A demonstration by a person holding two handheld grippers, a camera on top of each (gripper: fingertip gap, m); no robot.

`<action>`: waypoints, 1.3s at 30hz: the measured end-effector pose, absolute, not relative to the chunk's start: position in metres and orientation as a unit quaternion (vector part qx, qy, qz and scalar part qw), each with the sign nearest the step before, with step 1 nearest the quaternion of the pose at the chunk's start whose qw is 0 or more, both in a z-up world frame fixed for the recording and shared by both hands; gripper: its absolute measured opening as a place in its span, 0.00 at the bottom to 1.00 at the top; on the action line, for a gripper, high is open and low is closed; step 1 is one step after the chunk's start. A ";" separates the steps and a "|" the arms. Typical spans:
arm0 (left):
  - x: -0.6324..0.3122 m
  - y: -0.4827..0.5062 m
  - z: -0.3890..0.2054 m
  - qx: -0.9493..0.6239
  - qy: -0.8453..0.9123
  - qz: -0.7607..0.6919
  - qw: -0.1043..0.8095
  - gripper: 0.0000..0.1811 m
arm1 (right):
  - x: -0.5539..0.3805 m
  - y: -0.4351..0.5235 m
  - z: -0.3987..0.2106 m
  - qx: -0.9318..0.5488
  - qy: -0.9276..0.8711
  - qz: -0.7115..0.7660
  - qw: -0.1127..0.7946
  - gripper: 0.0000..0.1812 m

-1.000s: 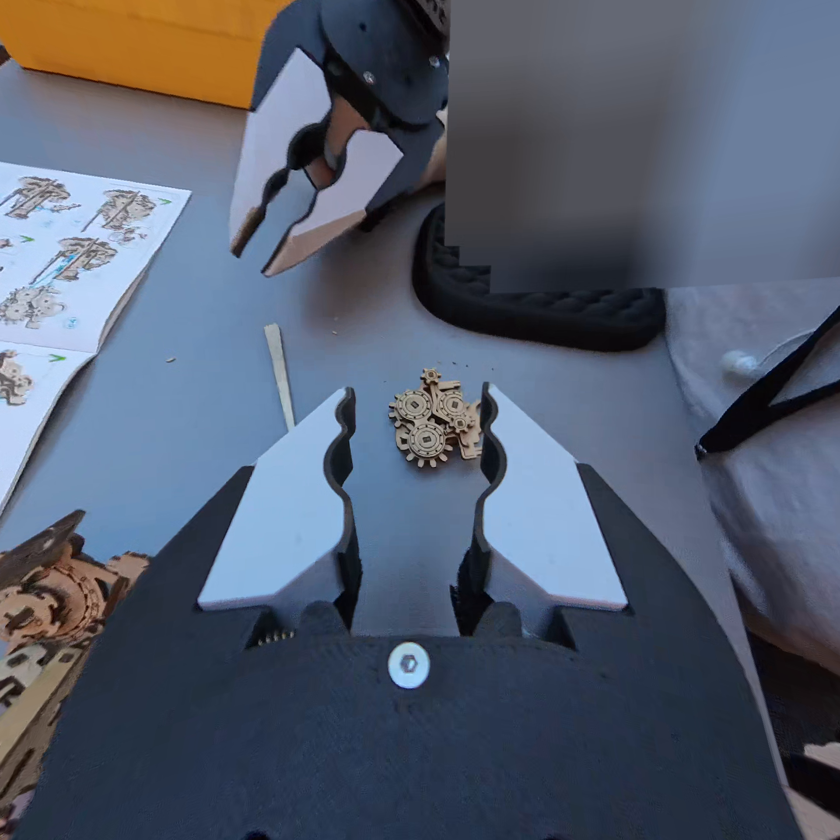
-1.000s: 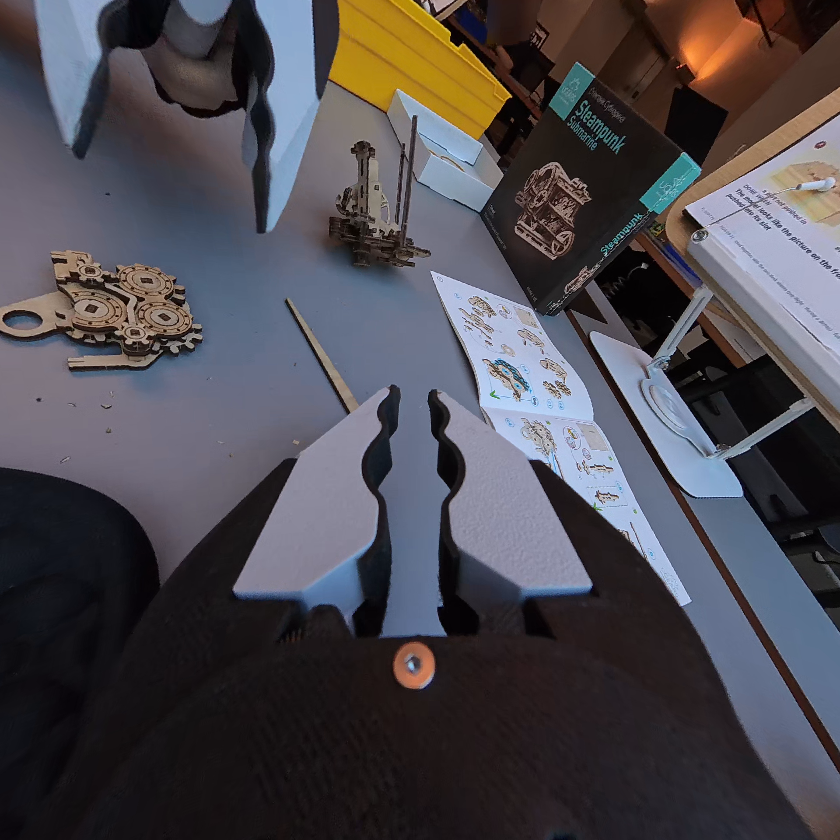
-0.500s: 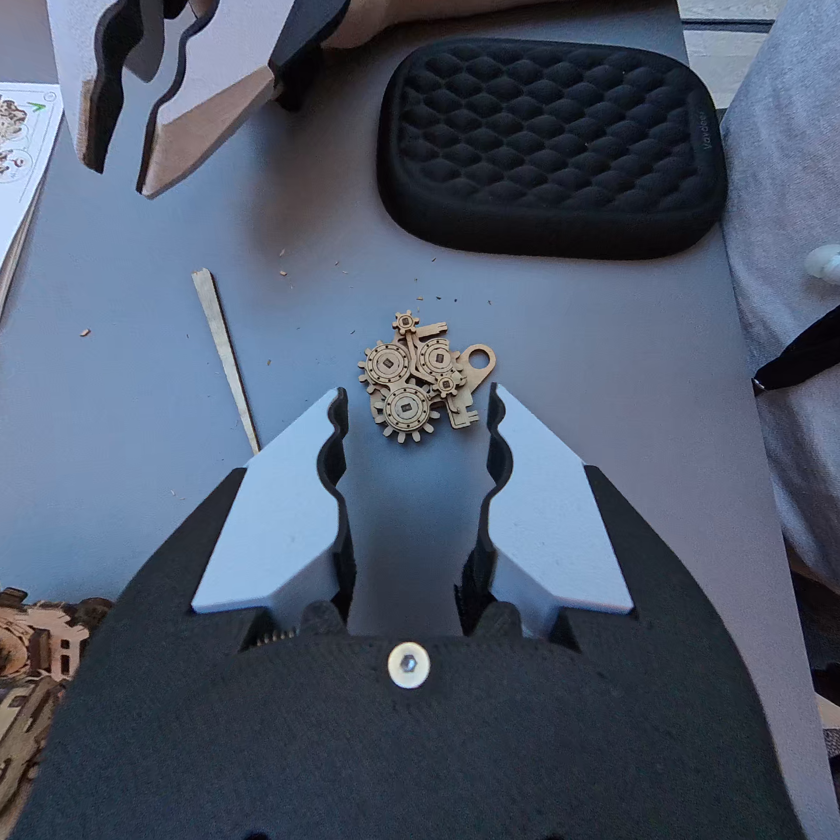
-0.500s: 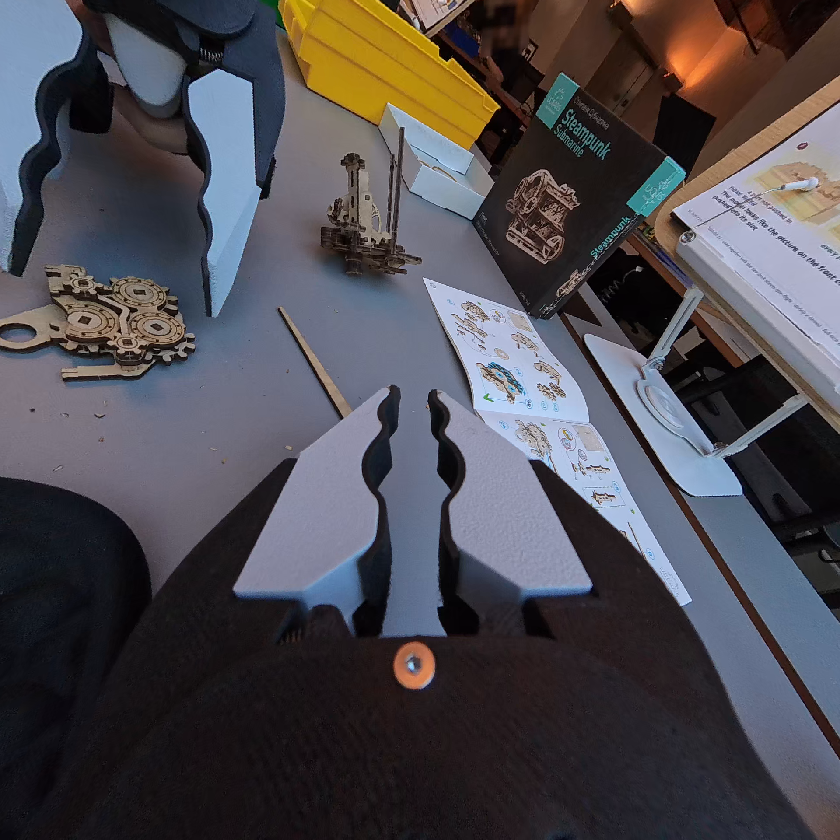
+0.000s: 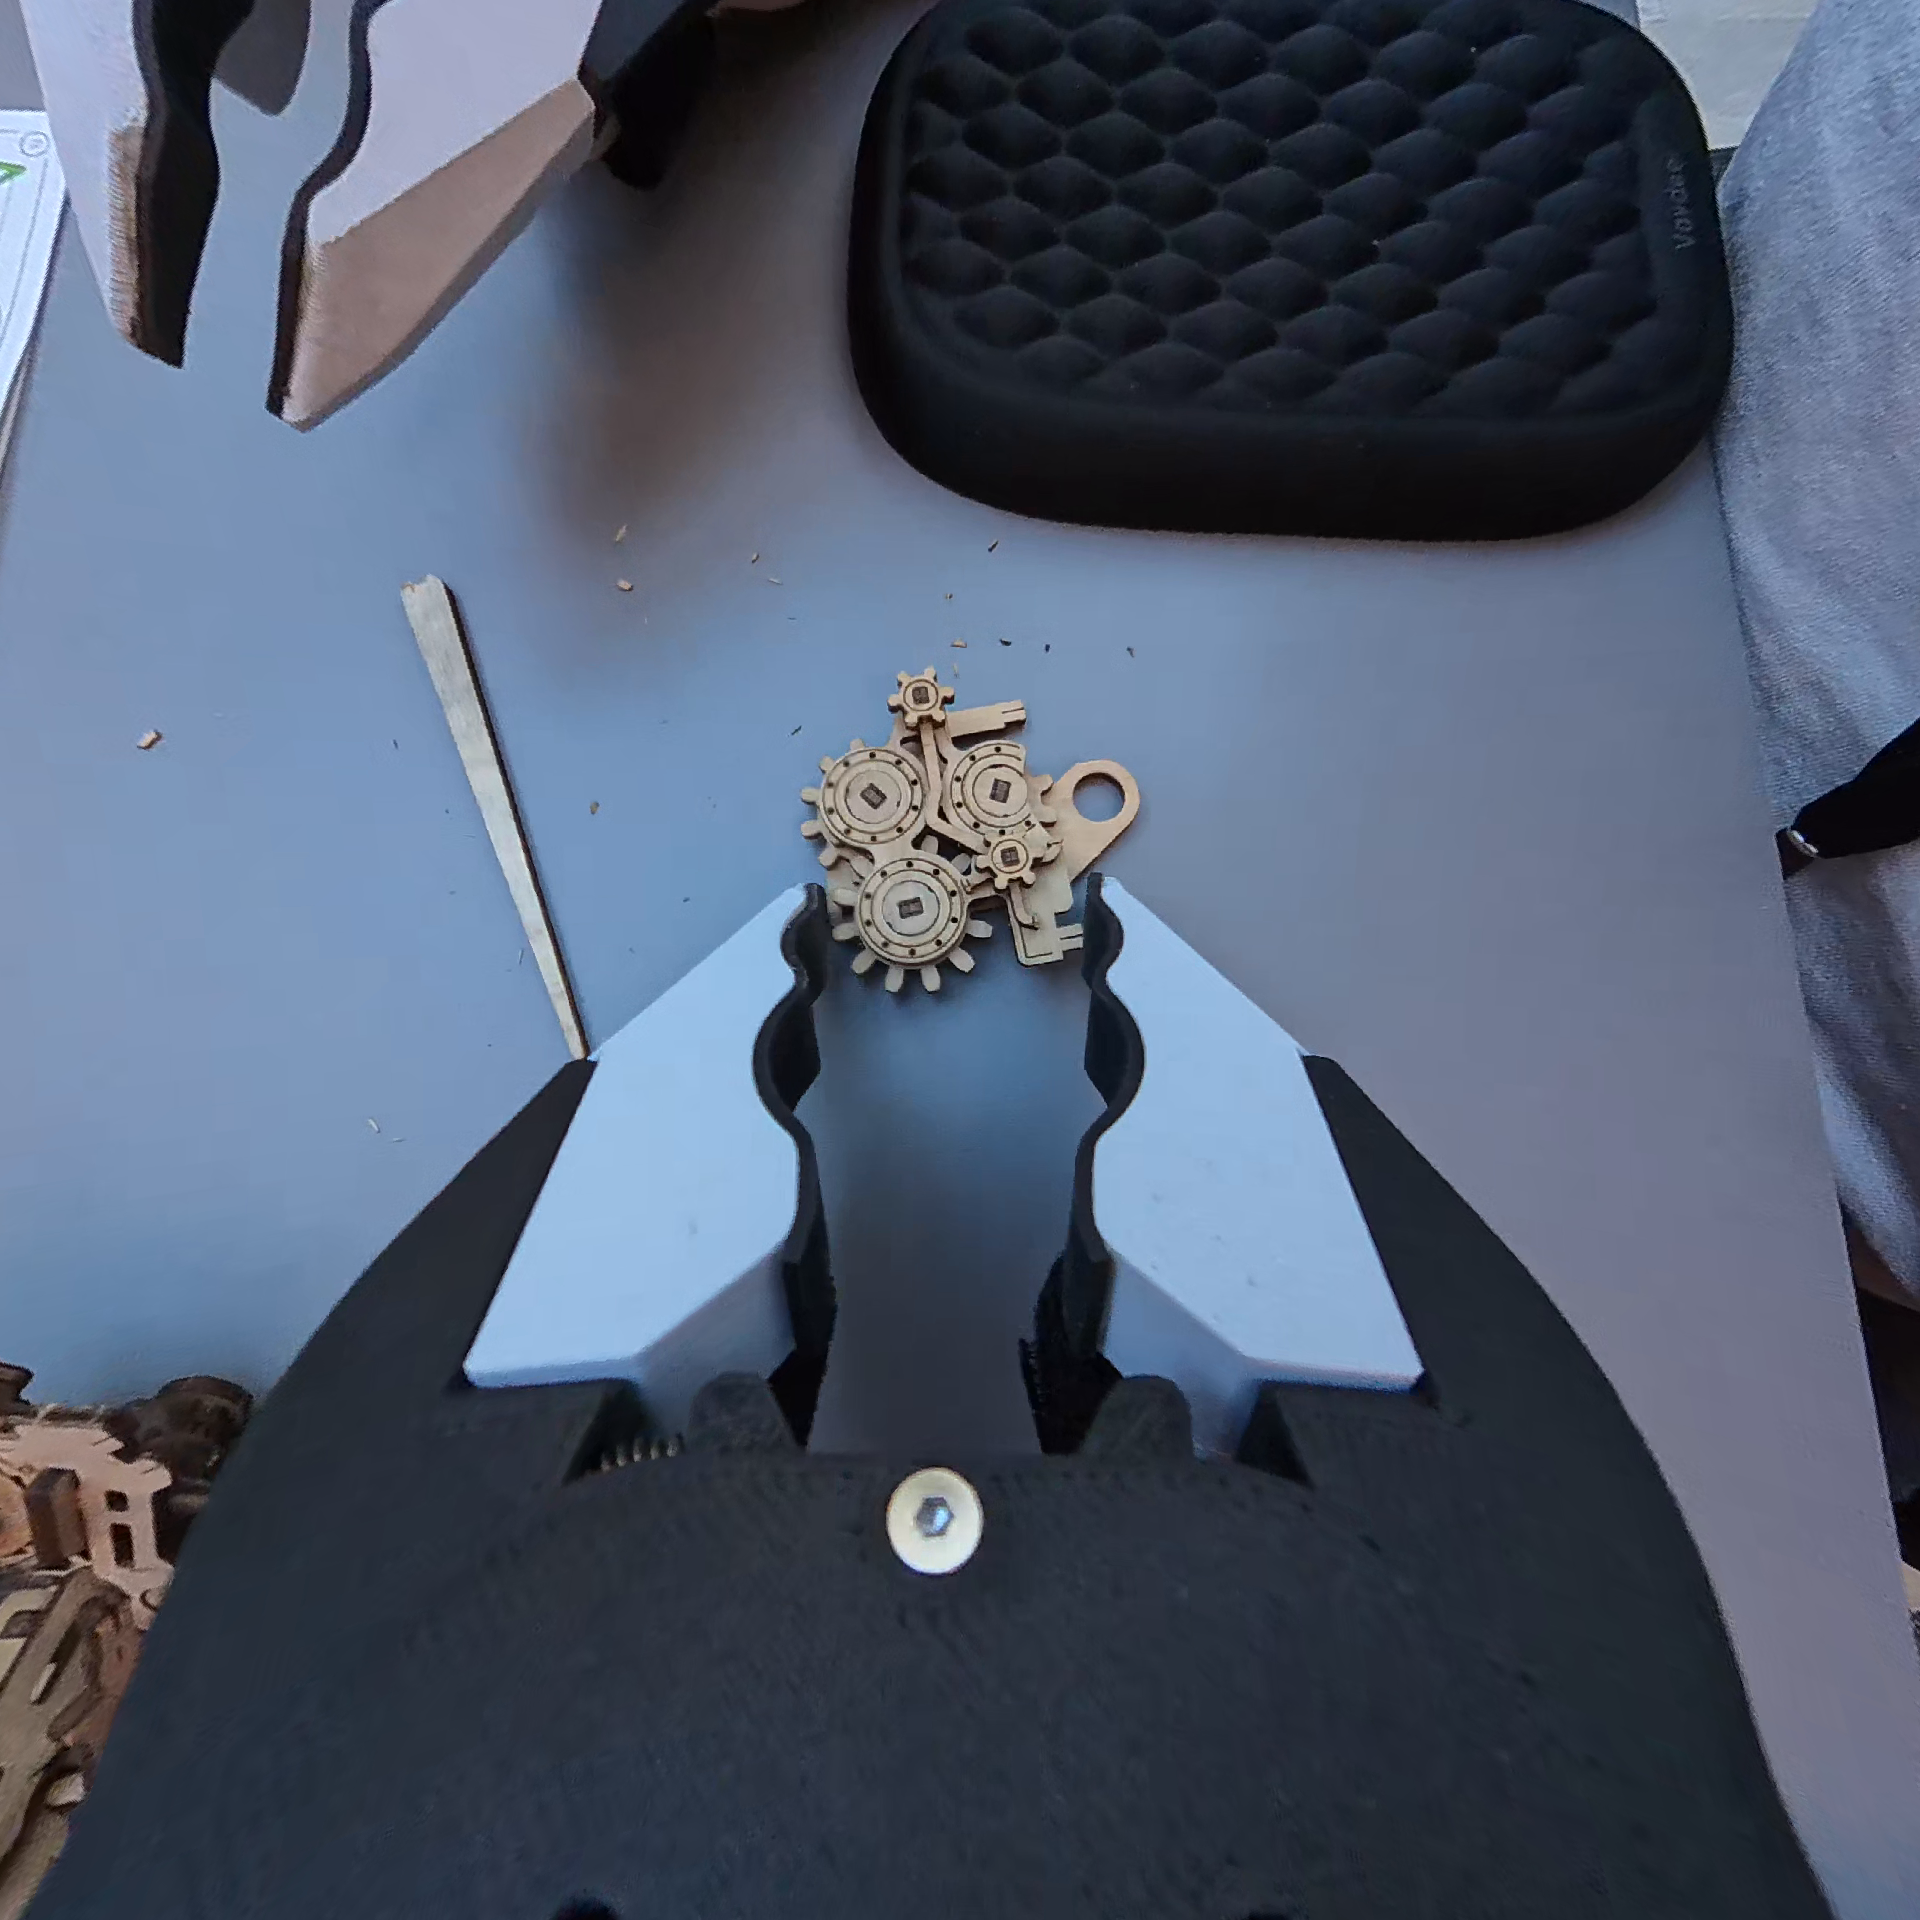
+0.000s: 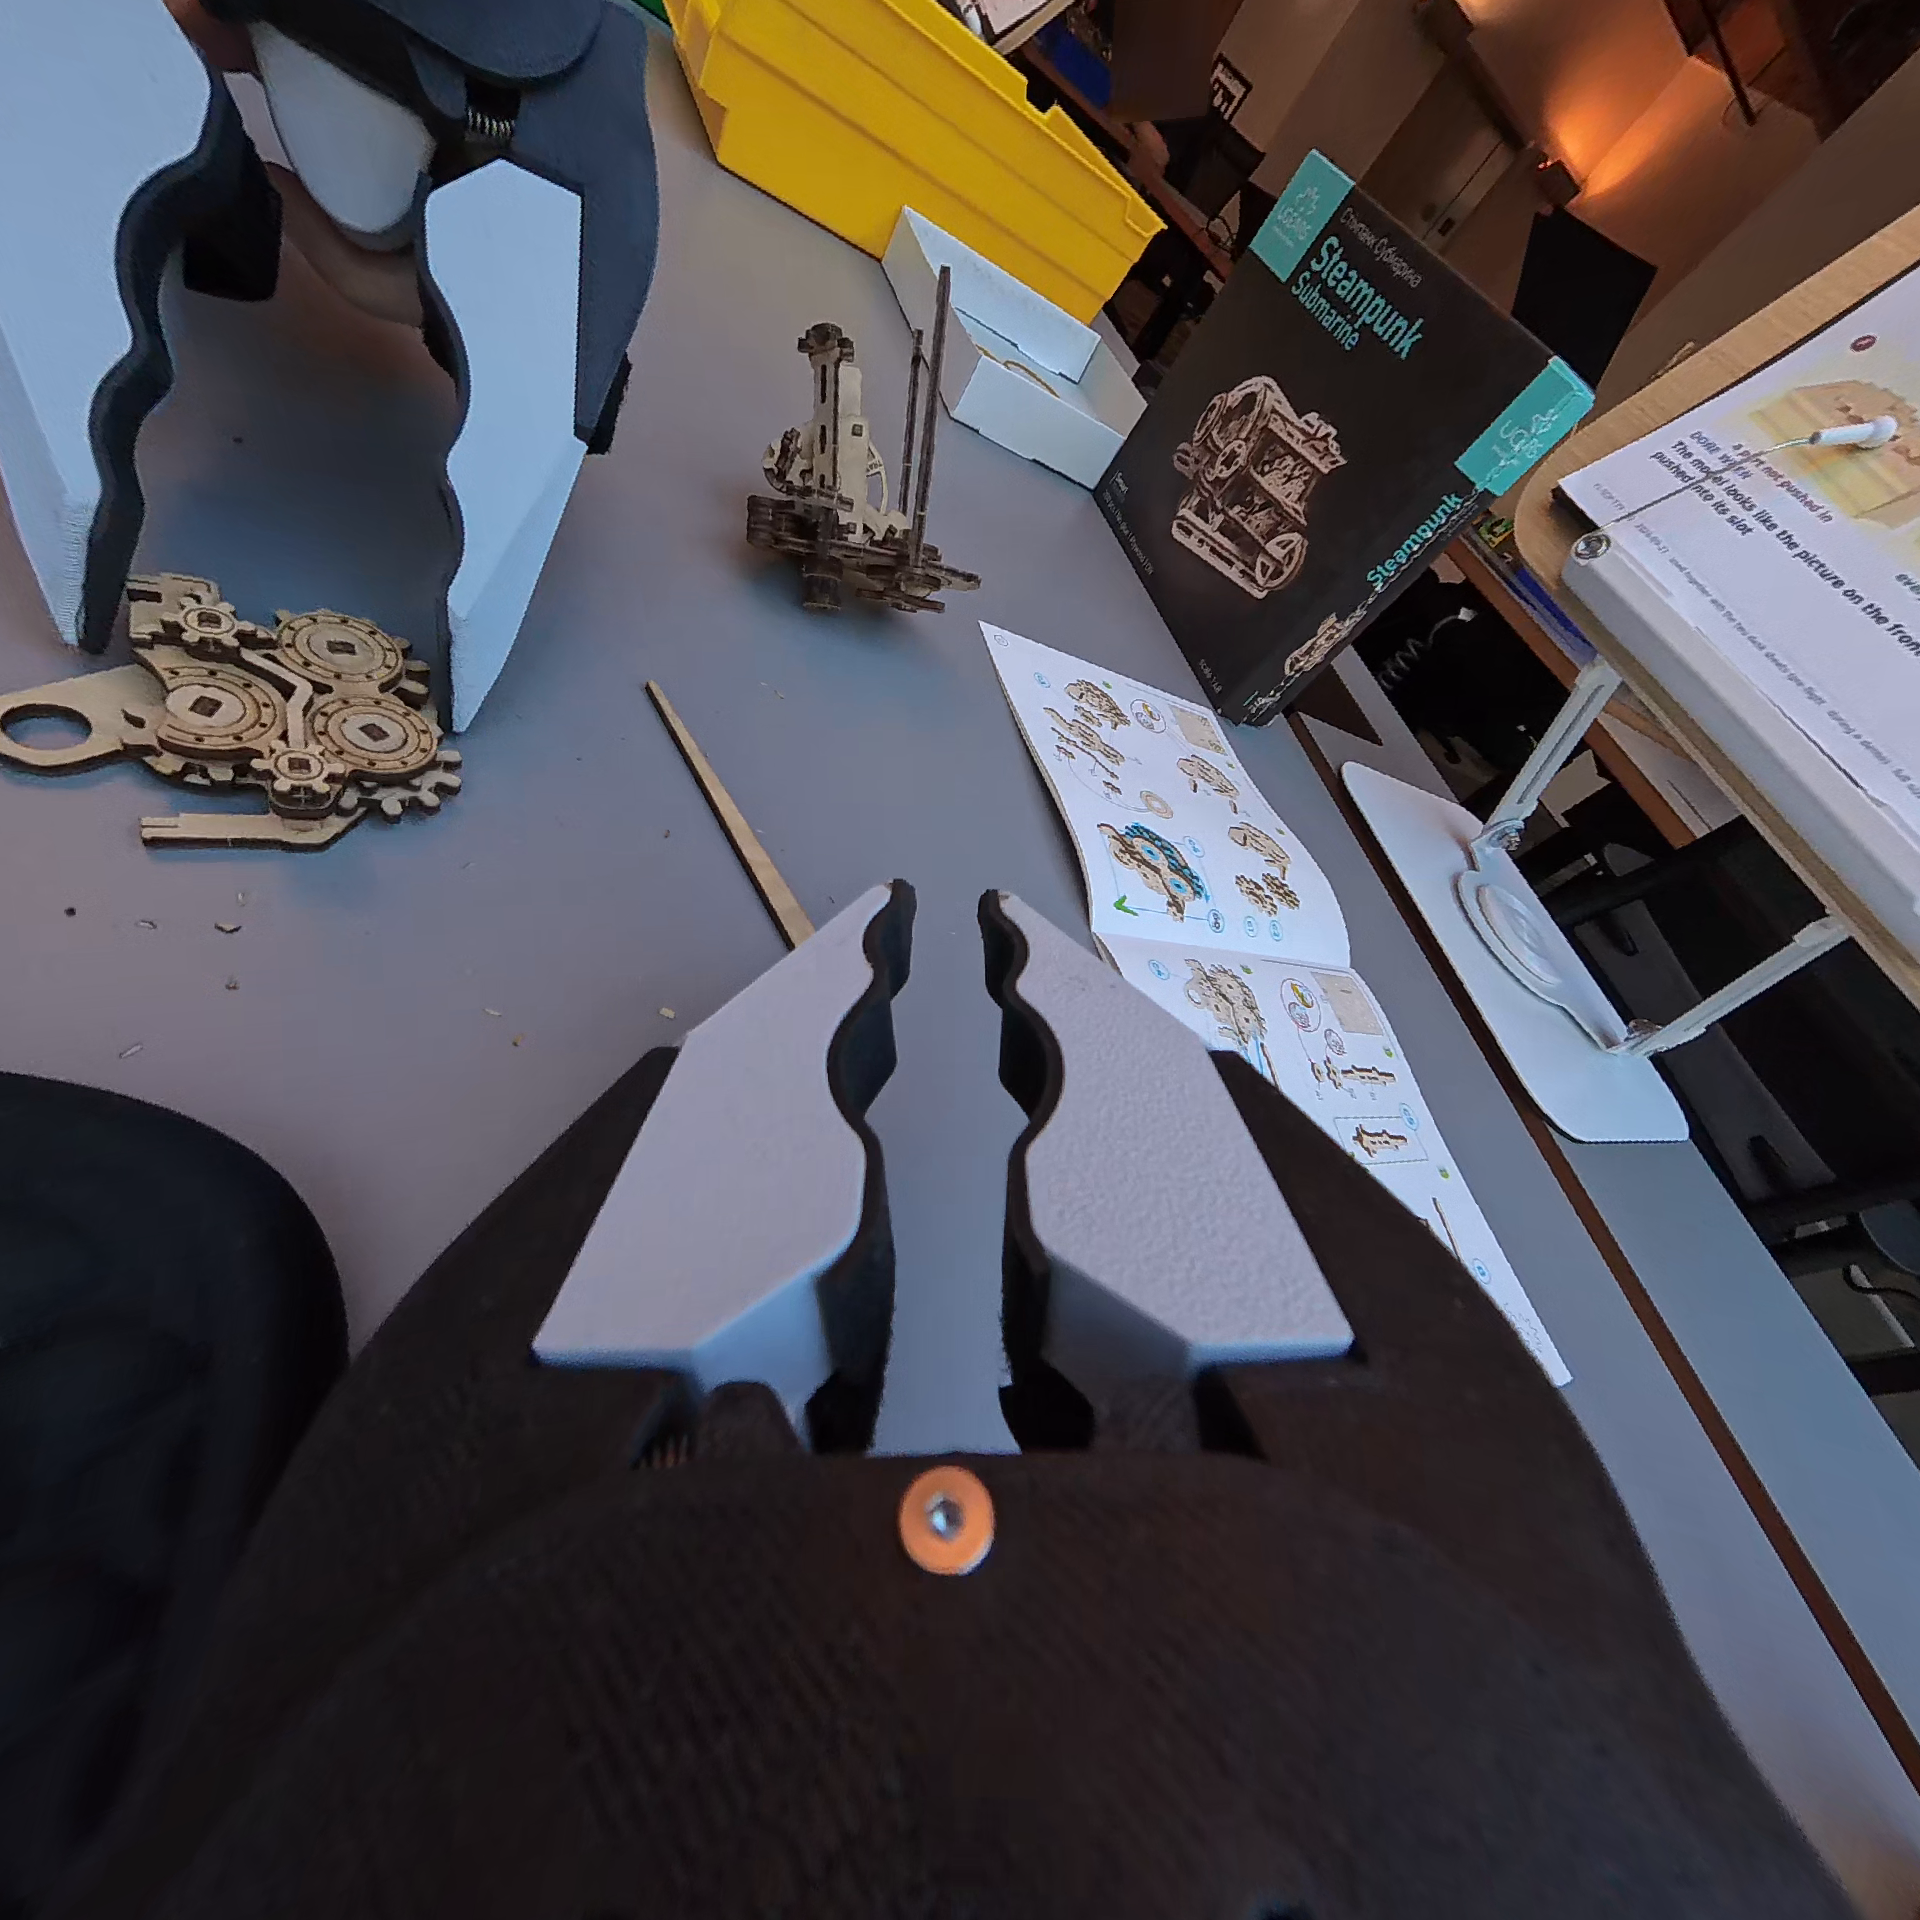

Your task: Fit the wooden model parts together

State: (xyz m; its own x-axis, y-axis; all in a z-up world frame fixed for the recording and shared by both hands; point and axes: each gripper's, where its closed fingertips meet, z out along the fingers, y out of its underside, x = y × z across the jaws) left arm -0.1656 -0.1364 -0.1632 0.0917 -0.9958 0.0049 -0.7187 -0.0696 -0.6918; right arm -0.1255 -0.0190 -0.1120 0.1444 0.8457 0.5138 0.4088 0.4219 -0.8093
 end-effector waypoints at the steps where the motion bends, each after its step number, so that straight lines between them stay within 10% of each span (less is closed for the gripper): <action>1: -0.166 -0.136 -0.163 -0.687 0.624 -0.253 0.274 0.27 | -0.126 -0.019 -0.112 -0.502 -0.625 0.193 0.566 0.07; 39: -0.168 -0.122 -0.161 -0.654 0.657 -0.179 0.329 0.26 | -0.143 -0.082 -0.127 -0.486 -0.695 0.311 0.429 0.16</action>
